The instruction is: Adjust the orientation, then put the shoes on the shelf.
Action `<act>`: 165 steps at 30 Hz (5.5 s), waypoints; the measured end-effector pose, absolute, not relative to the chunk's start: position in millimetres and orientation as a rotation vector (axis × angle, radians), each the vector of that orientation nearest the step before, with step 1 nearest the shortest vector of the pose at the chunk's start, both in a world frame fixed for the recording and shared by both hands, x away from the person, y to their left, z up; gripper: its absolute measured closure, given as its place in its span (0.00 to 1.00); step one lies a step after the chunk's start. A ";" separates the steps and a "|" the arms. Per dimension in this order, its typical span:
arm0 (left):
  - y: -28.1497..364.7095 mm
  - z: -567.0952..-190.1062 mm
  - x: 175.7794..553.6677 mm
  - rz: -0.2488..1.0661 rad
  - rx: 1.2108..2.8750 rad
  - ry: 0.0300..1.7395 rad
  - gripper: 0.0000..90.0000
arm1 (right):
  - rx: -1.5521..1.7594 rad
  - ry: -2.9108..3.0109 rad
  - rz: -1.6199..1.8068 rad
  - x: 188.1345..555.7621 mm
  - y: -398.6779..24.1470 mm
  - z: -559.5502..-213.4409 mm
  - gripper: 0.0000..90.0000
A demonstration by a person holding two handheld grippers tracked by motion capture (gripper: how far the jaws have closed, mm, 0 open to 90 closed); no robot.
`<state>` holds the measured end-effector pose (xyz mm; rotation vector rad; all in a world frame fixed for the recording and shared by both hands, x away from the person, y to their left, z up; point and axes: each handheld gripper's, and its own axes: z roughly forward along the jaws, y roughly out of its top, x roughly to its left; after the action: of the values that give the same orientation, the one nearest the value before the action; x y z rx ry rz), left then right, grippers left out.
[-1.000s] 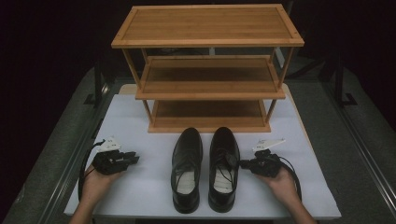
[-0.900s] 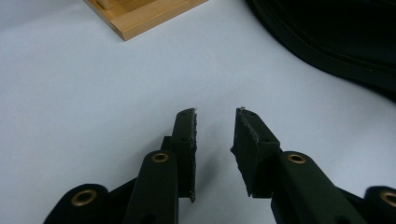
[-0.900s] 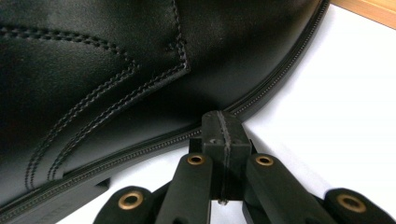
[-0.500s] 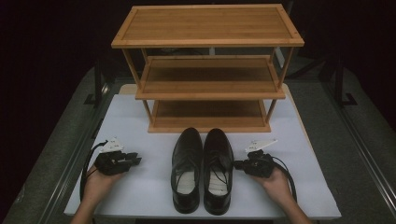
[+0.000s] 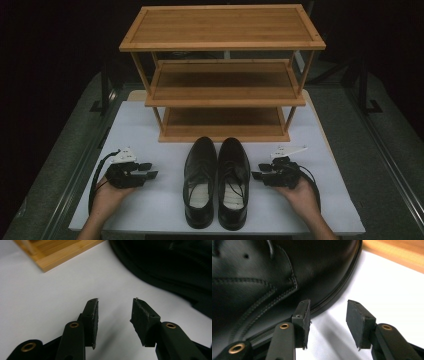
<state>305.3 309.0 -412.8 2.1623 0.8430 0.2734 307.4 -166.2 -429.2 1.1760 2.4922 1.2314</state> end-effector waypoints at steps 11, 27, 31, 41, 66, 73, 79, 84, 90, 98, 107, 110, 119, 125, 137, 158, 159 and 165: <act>278.2 -383.9 300.8 0.228 2.164 0.749 0.57 | 1.130 2.457 1.296 296.7 -167.5 -398.0 0.52; 224.3 -350.8 301.1 0.186 2.156 0.577 0.54 | 0.994 2.485 1.373 288.9 -137.0 -366.5 0.51; 211.9 -348.3 301.4 0.174 2.165 0.540 0.54 | 0.960 2.502 1.384 289.5 -126.6 -363.5 0.51; 195.5 -357.4 302.5 0.177 2.197 0.515 0.53 | 0.936 2.542 1.364 288.1 -113.4 -368.7 0.50; 195.0 -372.0 295.0 0.145 2.274 0.497 0.83 | 0.939 2.595 1.317 281.8 -113.1 -386.4 0.77; 194.4 -372.9 292.8 0.145 2.269 0.519 0.96 | 0.944 2.589 1.268 278.2 -110.2 -385.2 0.96; 196.7 -370.0 289.2 0.209 2.252 0.546 0.97 | 0.959 2.548 1.282 275.3 -113.3 -381.9 0.96; 206.1 -364.4 291.4 0.261 2.226 0.596 0.97 | 0.991 2.484 1.270 276.6 -120.0 -377.5 0.97; 216.2 -359.7 294.2 0.290 2.191 0.635 0.97 | 1.022 2.450 1.274 278.8 -127.6 -373.0 0.97; 220.4 -351.6 294.6 0.319 2.151 0.645 0.98 | 1.041 2.411 1.294 280.3 -138.1 -366.0 0.97; 220.4 -337.1 312.3 0.366 2.111 0.657 0.98 | 1.060 2.346 1.304 297.5 -146.7 -352.5 0.97; 217.1 -335.0 321.9 0.389 2.097 0.669 0.98 | 1.066 2.328 1.291 307.6 -147.5 -350.4 0.97; 207.5 -336.4 349.0 0.415 2.083 0.675 0.98 | 1.093 2.289 1.258 335.1 -151.0 -351.5 0.97; 199.8 -341.7 363.4 0.426 2.079 0.685 0.98 | 1.107 2.273 1.245 350.1 -150.2 -356.0 0.97; 188.6 -352.5 387.0 0.448 2.056 0.707 0.98 | 1.131 2.239 1.226 374.1 -147.9 -359.8 0.97; 165.6 -377.6 424.9 0.568 2.010 0.801 0.98 | 1.163 2.167 1.177 414.9 -133.1 -379.1 0.97; 165.6 -377.6 424.9 0.568 2.010 0.801 0.98 | 1.162 2.164 1.177 415.7 -132.1 -378.9 0.97; 160.8 -380.5 424.4 0.563 2.020 0.782 0.97 | 1.161 2.172 1.182 417.0 -128.6 -380.5 0.96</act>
<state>424.4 160.8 -380.5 2.0204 0.7819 0.5625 417.0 -128.6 -380.5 1.1608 2.1719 1.1820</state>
